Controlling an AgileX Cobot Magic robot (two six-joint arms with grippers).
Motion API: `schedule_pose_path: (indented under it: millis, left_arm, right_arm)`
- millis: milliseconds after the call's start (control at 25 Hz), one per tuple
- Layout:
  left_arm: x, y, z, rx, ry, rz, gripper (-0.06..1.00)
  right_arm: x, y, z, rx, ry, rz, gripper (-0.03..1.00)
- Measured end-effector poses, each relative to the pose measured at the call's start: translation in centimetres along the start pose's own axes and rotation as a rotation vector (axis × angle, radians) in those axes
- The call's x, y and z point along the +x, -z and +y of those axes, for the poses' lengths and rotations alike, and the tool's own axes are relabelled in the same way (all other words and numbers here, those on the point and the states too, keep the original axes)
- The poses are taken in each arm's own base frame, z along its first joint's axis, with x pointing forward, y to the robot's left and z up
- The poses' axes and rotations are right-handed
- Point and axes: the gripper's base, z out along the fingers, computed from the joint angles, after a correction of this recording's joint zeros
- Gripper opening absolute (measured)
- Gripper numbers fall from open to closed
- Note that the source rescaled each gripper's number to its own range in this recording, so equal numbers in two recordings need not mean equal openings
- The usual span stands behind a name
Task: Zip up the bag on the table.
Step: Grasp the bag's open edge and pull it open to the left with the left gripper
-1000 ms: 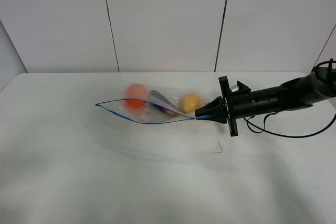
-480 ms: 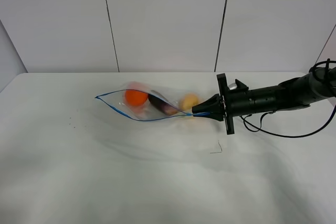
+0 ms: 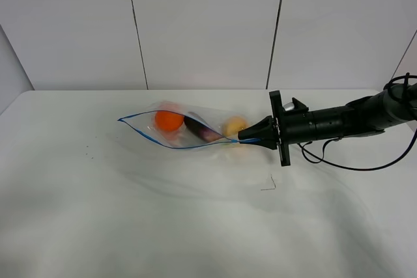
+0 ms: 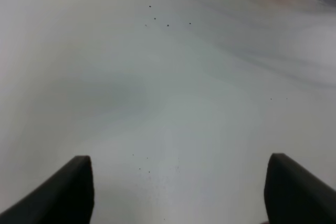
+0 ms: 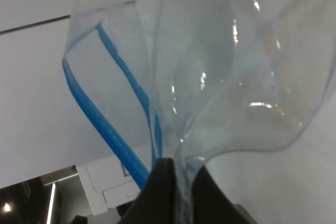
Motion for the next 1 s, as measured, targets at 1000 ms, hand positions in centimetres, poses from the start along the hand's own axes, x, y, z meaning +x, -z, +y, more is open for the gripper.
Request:
schedule_pose_path:
  millis: [1000]
  left_arm:
    - [-18.0,-6.3,0.4,-0.116,-0.750,-0.116,1.00]
  right_arm:
    - [0.1,0.0,-0.1,0.010,0.012,0.009,0.00]
